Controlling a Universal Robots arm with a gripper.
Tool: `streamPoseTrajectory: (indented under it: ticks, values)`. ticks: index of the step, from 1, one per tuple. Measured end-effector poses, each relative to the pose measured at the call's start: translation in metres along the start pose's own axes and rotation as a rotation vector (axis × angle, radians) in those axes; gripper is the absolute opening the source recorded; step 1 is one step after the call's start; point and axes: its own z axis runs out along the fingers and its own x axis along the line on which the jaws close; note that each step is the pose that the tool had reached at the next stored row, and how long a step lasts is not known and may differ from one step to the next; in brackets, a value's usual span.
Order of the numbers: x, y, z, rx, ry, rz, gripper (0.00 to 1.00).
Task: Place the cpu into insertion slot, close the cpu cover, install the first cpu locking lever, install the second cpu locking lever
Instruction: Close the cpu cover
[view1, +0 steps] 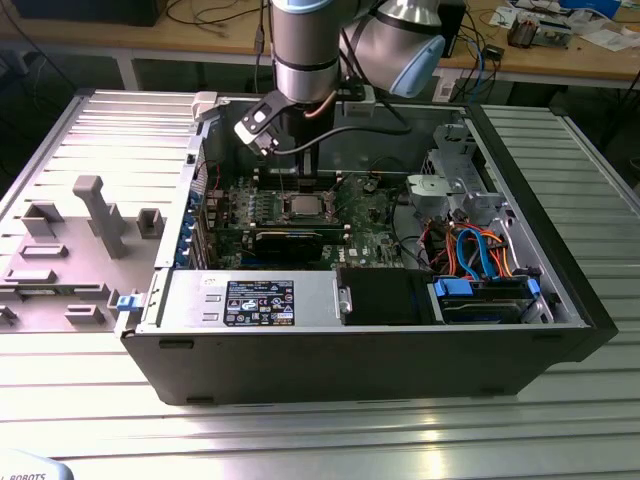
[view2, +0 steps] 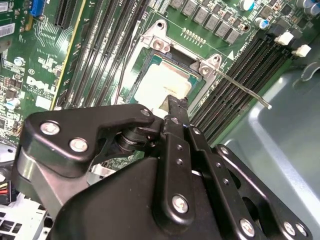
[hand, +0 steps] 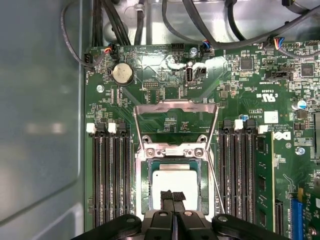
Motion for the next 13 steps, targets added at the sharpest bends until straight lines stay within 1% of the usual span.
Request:
streamPoseTrajectory:
  ticks: [4, 7, 9, 11, 13]
  values:
    - [0.0002, 0.0003, -0.0068, 0.0000, -0.0004, 0.000, 0.11]
    - [0.0005, 0.0006, -0.0133, 0.0000, -0.0004, 0.000, 0.11]
    - [0.0008, 0.0009, -0.0189, 0.0000, -0.0008, 0.000, 0.11]
    - [0.0009, 0.0011, -0.0223, -0.0001, -0.0015, 0.000, 0.11]
    - [0.0009, 0.0039, -0.0222, 0.0007, -0.0017, 0.000, 0.11]
